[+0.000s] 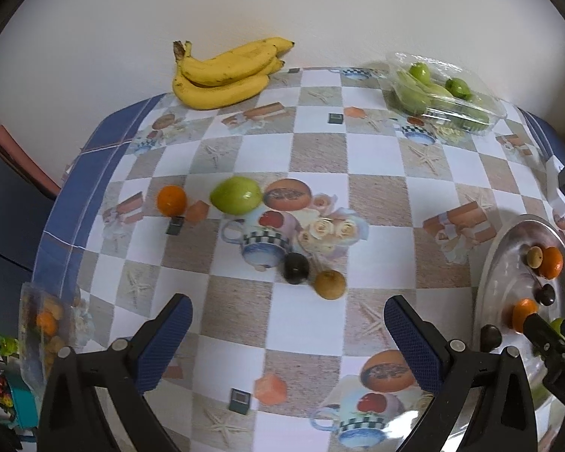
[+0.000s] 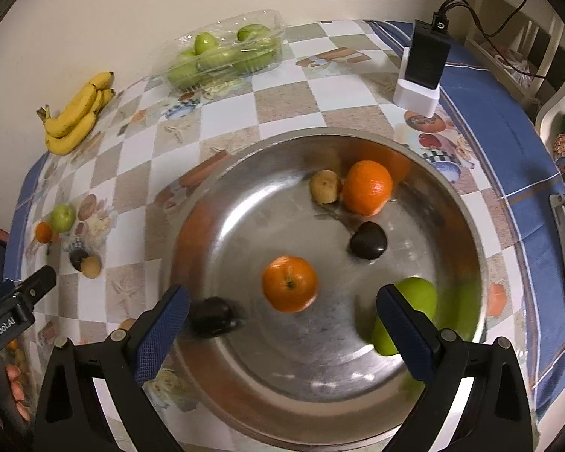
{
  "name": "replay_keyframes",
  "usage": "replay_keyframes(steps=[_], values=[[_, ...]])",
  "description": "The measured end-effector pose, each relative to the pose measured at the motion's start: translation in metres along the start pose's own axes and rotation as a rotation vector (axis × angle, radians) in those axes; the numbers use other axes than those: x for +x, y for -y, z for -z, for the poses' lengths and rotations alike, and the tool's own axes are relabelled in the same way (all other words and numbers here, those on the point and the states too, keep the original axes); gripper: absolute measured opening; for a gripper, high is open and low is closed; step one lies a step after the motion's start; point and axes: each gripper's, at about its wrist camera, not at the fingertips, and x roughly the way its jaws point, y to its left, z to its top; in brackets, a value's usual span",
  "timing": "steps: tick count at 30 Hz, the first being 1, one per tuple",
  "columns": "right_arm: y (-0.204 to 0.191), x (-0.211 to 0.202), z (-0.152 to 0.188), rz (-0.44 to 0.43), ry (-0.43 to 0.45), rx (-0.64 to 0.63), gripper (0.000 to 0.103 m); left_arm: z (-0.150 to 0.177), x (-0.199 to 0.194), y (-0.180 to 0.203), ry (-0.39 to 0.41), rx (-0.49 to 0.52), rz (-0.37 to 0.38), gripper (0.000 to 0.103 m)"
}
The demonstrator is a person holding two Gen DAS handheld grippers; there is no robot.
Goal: Organize fruits
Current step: 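Move both grippers from the bowl back toward the remaining loose fruit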
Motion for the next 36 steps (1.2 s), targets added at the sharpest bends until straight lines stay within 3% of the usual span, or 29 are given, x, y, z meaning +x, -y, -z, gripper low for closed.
replay_keyframes(steps=[6,13,19,31,36], values=[[-0.018,-0.002,0.001,0.002,0.016,-0.021,0.100,-0.002,-0.003,-0.023,0.013,0.008,-0.012,0.103],[-0.049,-0.006,0.005,-0.024,0.049,-0.083,0.100,-0.002,0.000,-0.064,0.010,-0.052,-0.029,0.103],[-0.082,-0.013,0.009,-0.104,0.084,-0.128,0.100,0.000,0.005,-0.097,0.004,-0.103,-0.017,0.103],[-0.160,0.010,0.016,-0.144,0.036,-0.289,0.100,0.004,0.024,-0.136,-0.029,-0.179,-0.004,0.103],[-0.181,0.018,0.010,-0.128,0.043,-0.337,0.100,0.000,0.036,-0.142,-0.041,-0.246,0.062,0.103]])
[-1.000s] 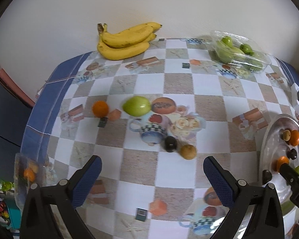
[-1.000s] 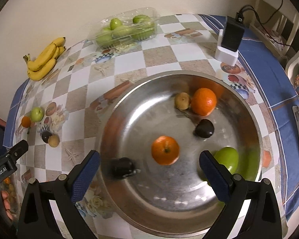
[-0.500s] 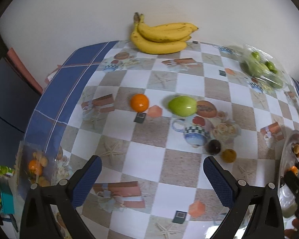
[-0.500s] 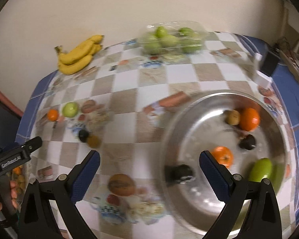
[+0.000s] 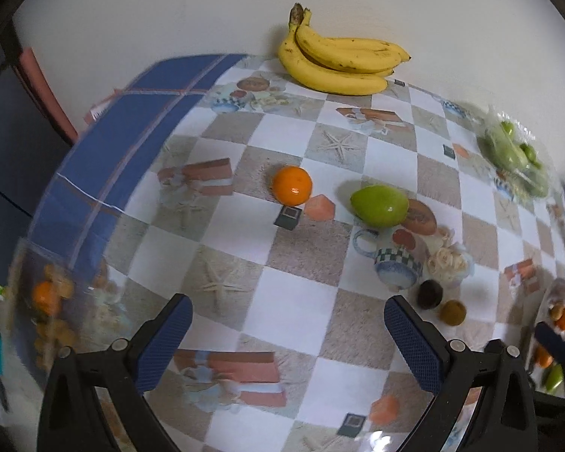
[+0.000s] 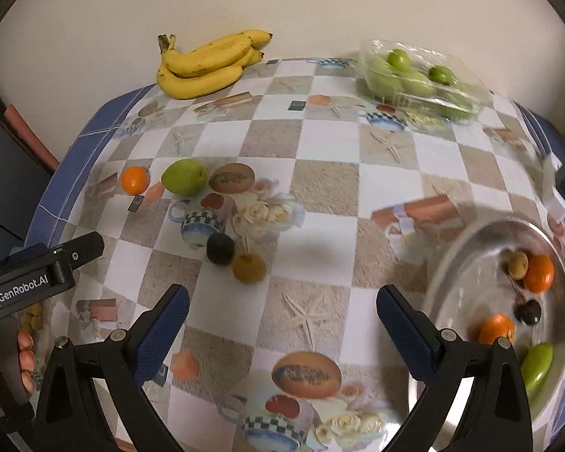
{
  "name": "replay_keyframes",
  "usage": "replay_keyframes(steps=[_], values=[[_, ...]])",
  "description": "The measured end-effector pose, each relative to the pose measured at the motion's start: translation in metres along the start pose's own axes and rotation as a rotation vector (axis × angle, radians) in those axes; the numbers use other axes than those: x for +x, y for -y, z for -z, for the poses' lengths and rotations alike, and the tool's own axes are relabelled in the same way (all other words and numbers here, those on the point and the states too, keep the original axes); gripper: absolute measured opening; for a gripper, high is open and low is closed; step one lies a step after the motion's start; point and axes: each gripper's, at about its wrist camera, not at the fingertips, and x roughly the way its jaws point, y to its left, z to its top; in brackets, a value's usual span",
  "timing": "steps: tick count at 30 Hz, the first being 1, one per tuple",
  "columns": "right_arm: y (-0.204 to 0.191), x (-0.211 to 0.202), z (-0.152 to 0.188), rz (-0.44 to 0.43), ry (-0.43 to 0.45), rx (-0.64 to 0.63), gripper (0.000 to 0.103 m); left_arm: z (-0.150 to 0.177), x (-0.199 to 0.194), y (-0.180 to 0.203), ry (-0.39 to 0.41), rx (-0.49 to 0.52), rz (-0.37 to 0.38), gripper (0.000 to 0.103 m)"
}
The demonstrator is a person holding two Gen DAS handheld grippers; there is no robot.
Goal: Organize fruits
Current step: 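Move both grippers from the bowl back toward the remaining loose fruit, then close the right gripper on another small brown fruit while the left gripper approaches a dark plum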
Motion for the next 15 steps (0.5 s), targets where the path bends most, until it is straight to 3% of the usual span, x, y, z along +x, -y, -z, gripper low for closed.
replay_keyframes(steps=[8,15], values=[[-0.004,0.015,-0.012,0.018,-0.014,-0.021,0.100,-0.015,0.007,-0.006,0.027,-0.061,0.028,0.103],[-0.004,0.023,-0.022,-0.024,-0.014,-0.015,0.100,-0.028,0.013,-0.021,0.023,-0.094,0.015,0.103]])
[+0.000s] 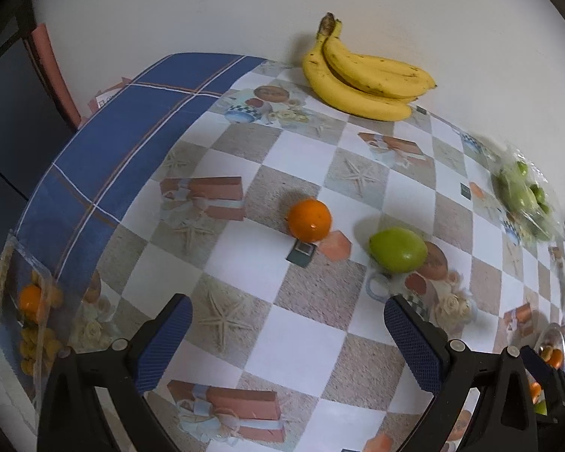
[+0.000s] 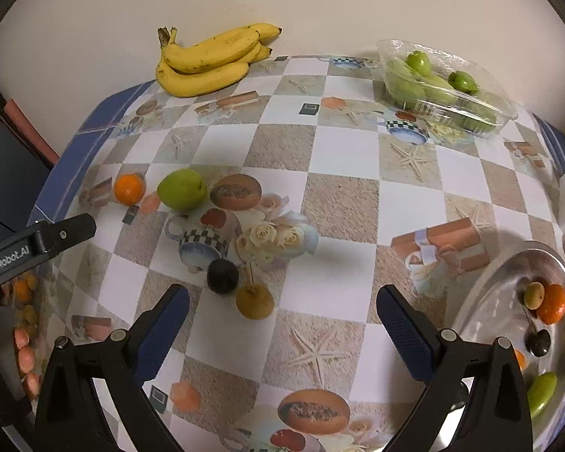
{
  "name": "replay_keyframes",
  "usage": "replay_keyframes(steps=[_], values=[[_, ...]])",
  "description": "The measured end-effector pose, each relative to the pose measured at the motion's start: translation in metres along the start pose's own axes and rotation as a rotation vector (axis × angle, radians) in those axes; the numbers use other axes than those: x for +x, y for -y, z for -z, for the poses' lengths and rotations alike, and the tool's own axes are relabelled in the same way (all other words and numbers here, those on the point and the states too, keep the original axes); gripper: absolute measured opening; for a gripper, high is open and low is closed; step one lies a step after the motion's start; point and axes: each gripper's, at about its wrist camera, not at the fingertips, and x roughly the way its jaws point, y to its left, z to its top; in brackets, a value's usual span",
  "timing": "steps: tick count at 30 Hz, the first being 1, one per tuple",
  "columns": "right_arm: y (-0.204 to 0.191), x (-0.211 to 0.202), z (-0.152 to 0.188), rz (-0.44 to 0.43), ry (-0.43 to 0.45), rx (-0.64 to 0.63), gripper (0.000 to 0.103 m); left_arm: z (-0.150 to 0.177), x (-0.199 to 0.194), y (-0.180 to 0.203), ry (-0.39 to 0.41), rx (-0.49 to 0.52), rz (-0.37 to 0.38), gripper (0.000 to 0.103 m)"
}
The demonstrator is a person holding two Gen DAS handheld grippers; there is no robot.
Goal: Organize fruits
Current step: 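Close the right gripper on another small brown fruit while the left gripper approaches a dark plum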
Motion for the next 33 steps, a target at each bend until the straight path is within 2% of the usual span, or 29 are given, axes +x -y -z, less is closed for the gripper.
replay_keyframes(steps=[6,9,11,13,16,18,24,29,33], values=[[0.003,0.010,0.001,0.039,-0.006,-0.028,0.100,0.004,0.003,0.013,-0.038,0.004,0.046,0.103],[0.004,0.016,0.005,0.033,-0.026,-0.026,0.096,0.010,0.009,0.024,-0.071,0.003,0.072,0.102],[0.004,0.018,0.007,0.034,-0.034,-0.031,0.086,0.014,0.015,0.033,-0.093,0.010,0.092,0.102],[0.004,0.021,0.009,0.036,-0.042,-0.034,0.081,0.018,0.022,0.041,-0.114,0.016,0.113,0.101],[0.003,0.026,0.013,0.028,-0.058,-0.039,0.071,0.024,0.031,0.052,-0.150,0.009,0.141,0.092],[0.002,0.029,0.014,0.012,-0.068,-0.039,0.069,0.028,0.035,0.060,-0.167,0.012,0.161,0.090],[-0.005,0.031,0.016,-0.011,-0.074,-0.054,0.055,0.036,0.039,0.084,-0.188,0.045,0.214,0.076],[-0.009,0.031,0.016,-0.032,-0.069,-0.059,0.033,0.038,0.043,0.089,-0.198,0.037,0.237,0.069],[-0.010,0.031,0.016,-0.057,-0.064,-0.060,0.025,0.037,0.044,0.088,-0.197,0.027,0.248,0.061]])
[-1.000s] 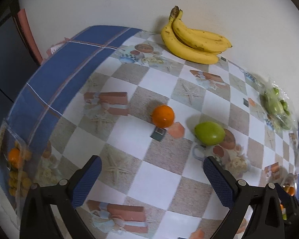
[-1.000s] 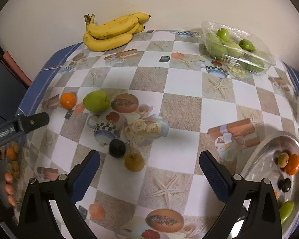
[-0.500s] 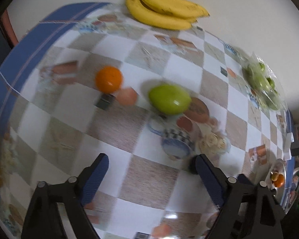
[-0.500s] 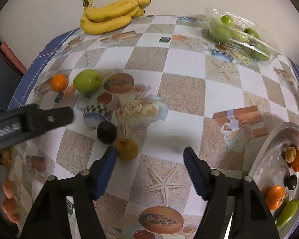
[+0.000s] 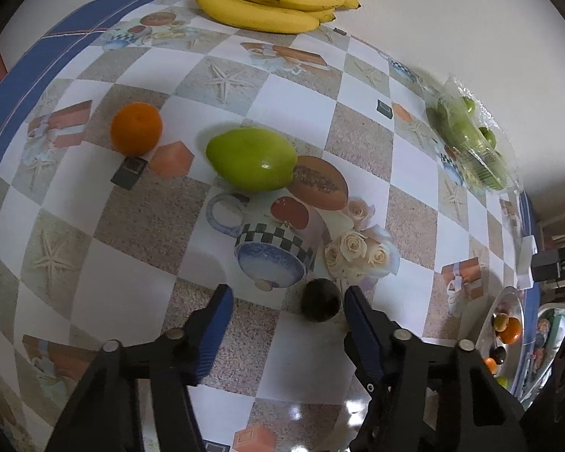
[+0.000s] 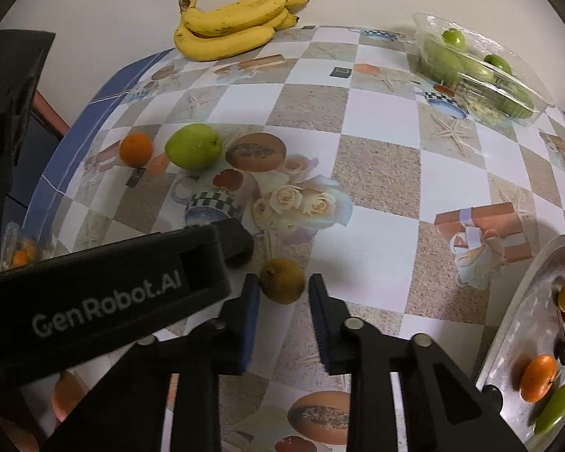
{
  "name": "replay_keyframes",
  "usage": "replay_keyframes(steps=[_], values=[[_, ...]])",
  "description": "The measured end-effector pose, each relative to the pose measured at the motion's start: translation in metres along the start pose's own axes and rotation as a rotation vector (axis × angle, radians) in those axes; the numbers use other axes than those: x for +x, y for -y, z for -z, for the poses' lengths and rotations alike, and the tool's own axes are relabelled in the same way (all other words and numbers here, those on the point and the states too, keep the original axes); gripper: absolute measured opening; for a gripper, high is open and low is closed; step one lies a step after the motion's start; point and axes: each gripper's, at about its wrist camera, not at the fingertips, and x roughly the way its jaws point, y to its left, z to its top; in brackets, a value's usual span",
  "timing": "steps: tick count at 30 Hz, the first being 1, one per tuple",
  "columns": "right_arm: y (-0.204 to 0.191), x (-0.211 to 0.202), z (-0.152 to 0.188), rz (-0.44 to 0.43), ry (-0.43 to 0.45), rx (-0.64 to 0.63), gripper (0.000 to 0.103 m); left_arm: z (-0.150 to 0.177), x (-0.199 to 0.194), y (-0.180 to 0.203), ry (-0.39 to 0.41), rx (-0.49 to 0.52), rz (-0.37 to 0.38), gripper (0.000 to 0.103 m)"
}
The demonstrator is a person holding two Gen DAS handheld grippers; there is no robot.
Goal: Organize fruits
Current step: 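Close the right gripper on another small brown fruit while the left gripper approaches a dark plum, then close the left gripper on the dark plum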
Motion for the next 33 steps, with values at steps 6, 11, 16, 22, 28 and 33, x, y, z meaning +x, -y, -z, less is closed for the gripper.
replay_keyframes(steps=[6,11,16,22,28,33], values=[[0.007,-0.003,0.000,0.005,-0.004,0.026,0.025,0.000,0.001,0.001,0.002,-0.003,0.011,0.056],[0.022,-0.010,0.000,0.018,-0.002,0.073,0.025,0.000,0.001,0.007,0.006,0.011,0.006,0.055],[0.035,-0.016,0.000,0.030,-0.004,0.108,0.025,0.002,0.002,0.014,0.008,0.029,-0.003,0.053],[0.045,-0.018,0.003,0.032,-0.011,0.133,0.025,0.002,0.005,0.019,0.011,0.043,-0.019,0.046],[0.052,-0.017,0.006,0.033,-0.021,0.155,0.025,0.001,0.008,0.026,0.012,0.062,-0.026,0.039],[0.053,-0.017,0.006,0.027,-0.023,0.160,0.025,0.000,0.012,0.030,0.011,0.073,-0.040,0.036]])
